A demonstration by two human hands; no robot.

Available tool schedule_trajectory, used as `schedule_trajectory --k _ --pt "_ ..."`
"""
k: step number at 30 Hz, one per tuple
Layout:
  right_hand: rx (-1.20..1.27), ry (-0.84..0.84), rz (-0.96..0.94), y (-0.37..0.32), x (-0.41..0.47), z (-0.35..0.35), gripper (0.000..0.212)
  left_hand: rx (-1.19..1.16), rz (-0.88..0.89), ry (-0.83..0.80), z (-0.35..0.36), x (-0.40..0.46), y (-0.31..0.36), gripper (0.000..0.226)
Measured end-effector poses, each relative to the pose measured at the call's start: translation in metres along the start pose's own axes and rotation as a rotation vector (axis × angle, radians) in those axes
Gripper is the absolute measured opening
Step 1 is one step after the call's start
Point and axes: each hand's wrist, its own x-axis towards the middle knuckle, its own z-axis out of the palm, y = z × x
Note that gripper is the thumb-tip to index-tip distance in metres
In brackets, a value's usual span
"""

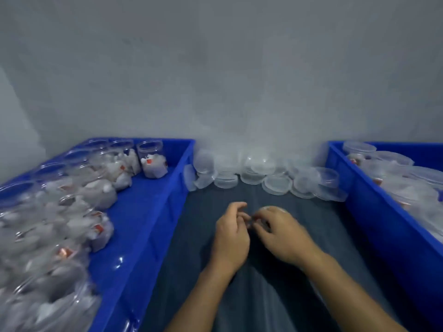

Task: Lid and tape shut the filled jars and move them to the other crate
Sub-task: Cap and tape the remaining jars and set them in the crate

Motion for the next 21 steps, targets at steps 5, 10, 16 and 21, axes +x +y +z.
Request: schedule_trajectory --k 5,10,16,21 --pt "-0.056 0.086 -0.056 0.009 0.005 0.028 0.017 -0.162 -0.204 0.096 -0.009 0.012 -0.005 0.035" --pt "-0.178 0.130 0.001 -0.013 0.027 0.026 0.024 -0.388 -0.287 0.333 -0.020 0.025 -0.005 0.033" --pt "-0.025 0.160 -0.126 -0.088 0.108 0.008 0.035 -0.402 -0.343 0.518 -0.039 0.034 -0.019 0.035" --pt "0.101 0.130 -0.234 -0.168 0.206 0.009 0.041 -0.539 -0.361 0.562 -0.049 0.041 -0.027 0.037"
